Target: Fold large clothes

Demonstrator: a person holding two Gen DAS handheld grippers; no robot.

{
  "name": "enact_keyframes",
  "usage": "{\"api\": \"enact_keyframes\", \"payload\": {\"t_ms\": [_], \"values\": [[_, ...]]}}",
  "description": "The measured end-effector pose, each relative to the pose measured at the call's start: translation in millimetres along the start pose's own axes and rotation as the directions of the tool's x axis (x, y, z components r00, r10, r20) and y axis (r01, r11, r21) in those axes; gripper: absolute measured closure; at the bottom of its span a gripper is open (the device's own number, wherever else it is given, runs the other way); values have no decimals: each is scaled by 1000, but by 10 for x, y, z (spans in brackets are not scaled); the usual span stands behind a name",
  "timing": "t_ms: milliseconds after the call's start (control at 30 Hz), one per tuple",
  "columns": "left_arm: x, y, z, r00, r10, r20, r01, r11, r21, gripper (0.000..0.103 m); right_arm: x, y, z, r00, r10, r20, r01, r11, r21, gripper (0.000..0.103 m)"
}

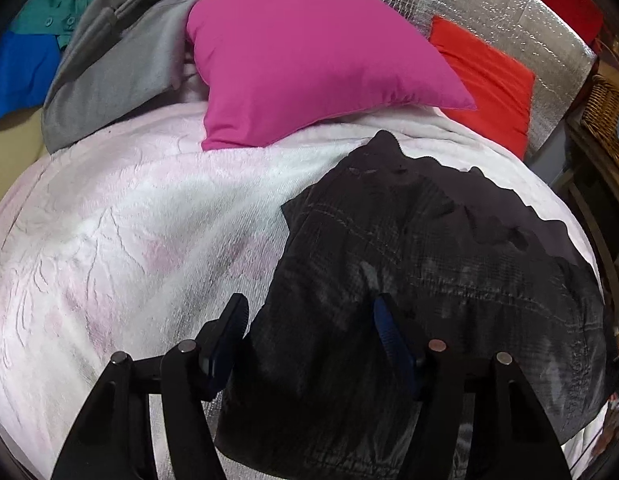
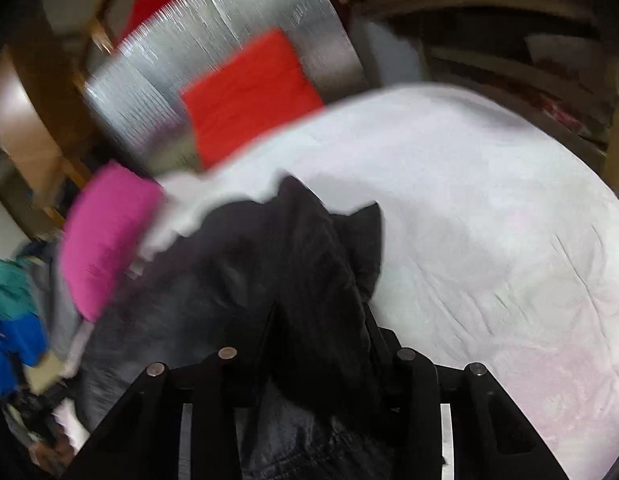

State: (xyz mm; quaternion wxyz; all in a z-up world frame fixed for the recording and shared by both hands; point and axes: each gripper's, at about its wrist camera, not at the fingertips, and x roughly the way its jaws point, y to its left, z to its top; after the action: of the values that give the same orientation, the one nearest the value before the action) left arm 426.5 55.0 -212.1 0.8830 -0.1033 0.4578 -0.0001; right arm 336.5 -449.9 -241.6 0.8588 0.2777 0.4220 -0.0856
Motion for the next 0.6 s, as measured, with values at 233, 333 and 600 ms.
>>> {"api": "enact_keyframes", "payload": {"t_ms": [233, 333, 600], "values": [[19, -17, -10, 999, 34, 4, -34, 999, 0, 31, 25, -158, 18, 997, 61, -42, -57, 995, 86, 55], [-23, -69, -26, 998, 63, 17, -64, 998, 25, 31, -49, -226, 5, 997, 72, -35, -67, 990, 124, 47], [-222, -230, -70, 975, 185, 120, -199, 974, 112, 31, -545, -321, 29, 981, 65, 183, -96, 982, 165, 33]]}}
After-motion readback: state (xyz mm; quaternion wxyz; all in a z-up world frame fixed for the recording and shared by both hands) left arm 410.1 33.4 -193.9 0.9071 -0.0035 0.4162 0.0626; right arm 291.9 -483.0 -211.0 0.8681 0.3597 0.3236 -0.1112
